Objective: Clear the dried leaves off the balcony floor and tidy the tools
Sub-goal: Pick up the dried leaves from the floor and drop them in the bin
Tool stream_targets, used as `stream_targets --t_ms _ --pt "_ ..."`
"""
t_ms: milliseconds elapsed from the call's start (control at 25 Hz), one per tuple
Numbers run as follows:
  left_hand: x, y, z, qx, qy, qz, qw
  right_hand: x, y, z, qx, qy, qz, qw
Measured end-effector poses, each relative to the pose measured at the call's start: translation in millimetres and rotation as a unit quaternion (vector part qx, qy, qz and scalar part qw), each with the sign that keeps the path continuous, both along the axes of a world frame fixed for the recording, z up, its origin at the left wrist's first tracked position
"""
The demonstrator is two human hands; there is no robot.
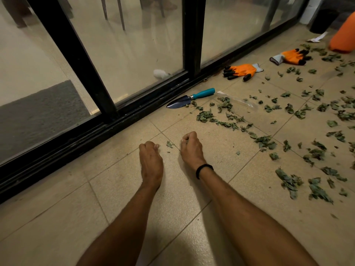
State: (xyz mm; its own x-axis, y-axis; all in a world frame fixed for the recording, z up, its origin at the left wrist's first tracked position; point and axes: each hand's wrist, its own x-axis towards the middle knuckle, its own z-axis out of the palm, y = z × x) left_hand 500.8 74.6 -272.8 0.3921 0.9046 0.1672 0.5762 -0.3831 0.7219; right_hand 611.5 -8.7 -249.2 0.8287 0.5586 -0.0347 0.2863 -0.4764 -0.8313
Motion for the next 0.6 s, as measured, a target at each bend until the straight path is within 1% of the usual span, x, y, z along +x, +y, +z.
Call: stream_targets --t_ms 40,120,200,320,440,480,520,560,600 --pt "-1 -1 1 0.015 -0.004 0.011 1.000 -3 6 2 -0.011 -0.004 0.028 1.000" --pt "-3 -1 -1 0.034 -0.011 0.022 0.999 -11 14 -2 -0.052 -0.044 0.091 0.994" --pt "-4 -1 -2 0.026 -0.024 0.026 0.999 -17 18 -10 -0.063 -0.071 0.118 0.988" --pt "-4 1 -3 0.004 -0.024 0.029 0.999 -20 21 -20 -0.067 -0.099 0.104 0.987" --pt "-5 1 -2 -0.004 -0.003 -0.007 1.000 -23 24 -23 -0.080 -0.150 0.073 0.983" --pt "-6 0 -1 -0.002 0.010 -0.026 1.000 -23 24 -20 -0.070 -0.136 0.047 0.987" --pt "-6 0 -1 0.002 0.026 -0.044 0.999 -22 24 -16 -0.042 -0.099 0.004 0.994" --pt "-6 0 0 0.007 0.038 -0.058 0.998 -19 22 -11 -0.001 -0.036 -0.054 0.998" --pt "-6 1 0 0.013 0.042 -0.065 0.997 -15 19 -8 0.045 0.047 -0.111 0.992"
